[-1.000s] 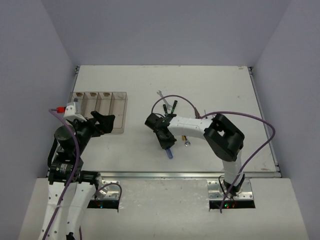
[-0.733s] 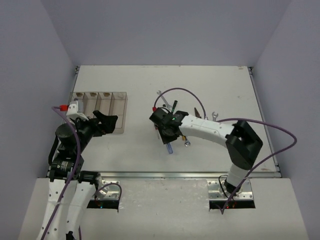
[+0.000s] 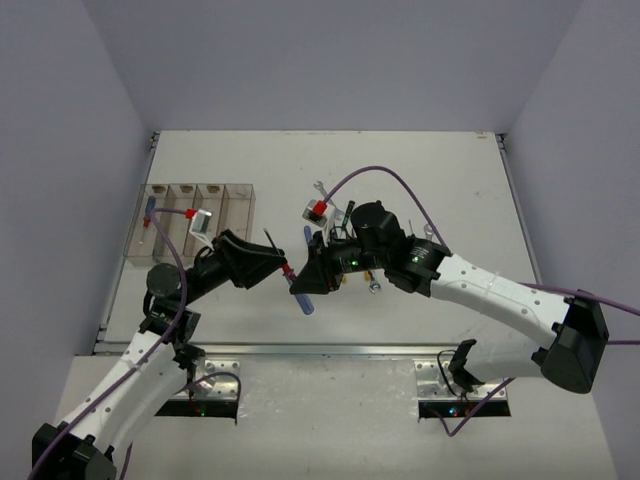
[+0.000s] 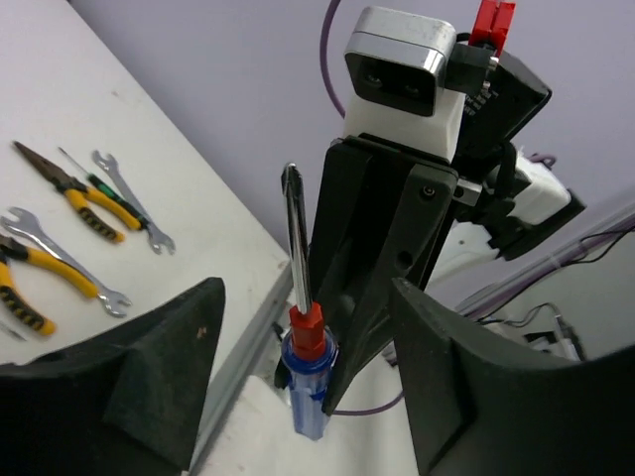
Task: Sort the tools into containers
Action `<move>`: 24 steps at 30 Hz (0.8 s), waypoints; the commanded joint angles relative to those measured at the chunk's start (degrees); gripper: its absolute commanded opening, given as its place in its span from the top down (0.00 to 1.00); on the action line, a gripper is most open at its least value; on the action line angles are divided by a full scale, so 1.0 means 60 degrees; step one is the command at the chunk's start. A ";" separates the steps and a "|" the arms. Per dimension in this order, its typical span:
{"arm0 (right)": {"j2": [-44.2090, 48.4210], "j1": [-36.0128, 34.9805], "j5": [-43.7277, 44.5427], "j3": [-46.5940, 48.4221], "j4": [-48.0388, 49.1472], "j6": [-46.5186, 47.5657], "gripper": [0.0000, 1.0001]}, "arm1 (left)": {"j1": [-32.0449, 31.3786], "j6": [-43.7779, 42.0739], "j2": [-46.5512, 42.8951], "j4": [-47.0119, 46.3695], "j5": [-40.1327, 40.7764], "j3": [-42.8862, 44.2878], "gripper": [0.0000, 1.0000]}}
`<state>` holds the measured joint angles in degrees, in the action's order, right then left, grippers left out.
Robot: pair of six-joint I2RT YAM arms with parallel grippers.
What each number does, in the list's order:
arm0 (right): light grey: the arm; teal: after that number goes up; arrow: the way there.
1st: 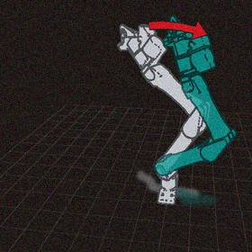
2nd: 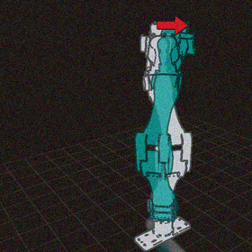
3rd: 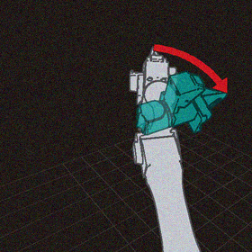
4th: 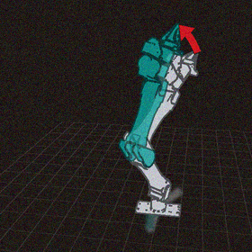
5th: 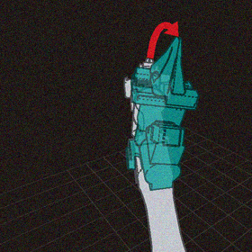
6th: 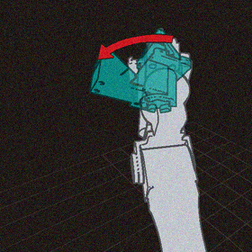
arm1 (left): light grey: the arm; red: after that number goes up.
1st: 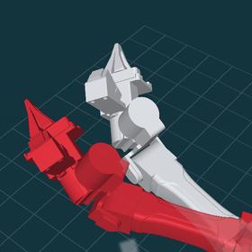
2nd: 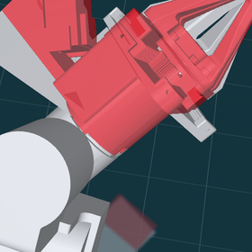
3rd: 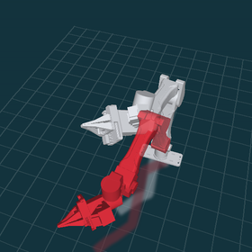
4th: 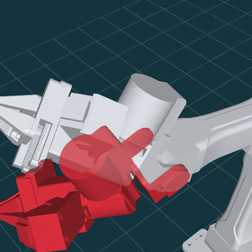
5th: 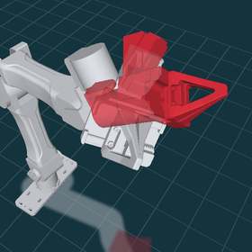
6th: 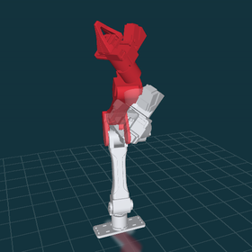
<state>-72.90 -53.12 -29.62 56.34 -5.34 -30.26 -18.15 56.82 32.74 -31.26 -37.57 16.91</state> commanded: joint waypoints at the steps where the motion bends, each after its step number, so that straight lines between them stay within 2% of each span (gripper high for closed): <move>1: 0.0066 -0.0035 -0.0765 0.0293 0.1065 -0.0084 1.00 | -0.0421 -0.0132 0.0352 -0.0789 0.0399 0.0168 0.50; 4: 0.0002 -0.0023 -0.0893 0.0352 0.1044 -0.0034 1.00 | -0.0473 -0.0168 0.0561 -0.0938 0.0394 0.0253 0.68; 5: 0.0005 -0.0023 -0.0864 0.0309 0.1025 -0.0008 1.00 | -0.0512 -0.0172 0.0677 -0.1052 0.0319 0.0359 0.86; 6: 0.0046 -0.0023 -0.0778 0.0197 0.1076 0.0035 0.99 | -0.0569 -0.0186 0.0737 -0.1184 0.0223 0.0468 1.00; 8: 0.0221 -0.0023 -0.0550 0.0035 0.1250 0.0076 0.97 | -0.0664 -0.0239 0.0697 -0.1319 0.0155 0.0563 1.00; 10: 0.0484 -0.0012 0.0018 -0.0231 0.1112 0.0153 0.60 | -0.0681 -0.0587 0.0544 -0.0560 0.0394 0.0796 1.00; 11: 0.0683 0.0019 0.0593 -0.0358 0.0945 0.0206 0.49 | -0.0682 -0.1088 0.0480 0.0607 0.0759 0.1172 1.00; 13: 0.1120 0.0096 0.2199 -0.0639 0.0478 0.0252 0.13 | -0.0681 -0.2787 0.0805 0.2905 0.2627 0.2754 1.00; 14: 0.1430 0.0136 0.3242 -0.0839 0.0107 0.0243 0.05 | -0.0671 -0.3503 0.1214 0.4439 0.3900 0.3598 1.00; 15: 0.1715 0.0163 0.4311 -0.0976 -0.0485 0.0204 0.01 | -0.0667 -0.4038 0.1618 0.5623 0.4999 0.4272 1.00; 17: 0.2251 0.0198 0.6455 -0.1171 -0.1939 0.0087 0.01 | -0.0667 -0.4873 0.2415 0.7484 0.6960 0.5374 1.00; 19: 0.2817 0.0240 0.7896 -0.1506 -0.2730 -0.0069 0.01 | -0.0667 -0.5728 0.3114 0.8391 0.8759 0.6088 1.00; 20: 0.3162 0.0252 0.8324 -0.1600 -0.2949 -0.0113 0.01 | -0.0663 -0.5928 0.3572 0.8522 0.9796 0.6441 1.00; 21: 0.3647 0.0291 0.8682 -0.1937 -0.3047 -0.0122 0.01 | -0.0633 -0.6658 0.4275 0.8503 1.1347 0.6887 1.00; 22: 0.3947 0.0319 0.8805 -0.2218 -0.3038 -0.0159 0.01 | -0.0549 -0.7312 0.4763 0.8188 1.2240 0.7067 1.00; 24: 0.4279 0.0464 0.8864 -0.2664 -0.3035 -0.0147 0.01 | -0.0016 -0.8820 0.5619 0.7370 1.3077 0.7430 1.00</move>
<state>-51.49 -51.29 10.72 44.29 -18.89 -30.32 -21.69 23.95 57.07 9.68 14.55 57.75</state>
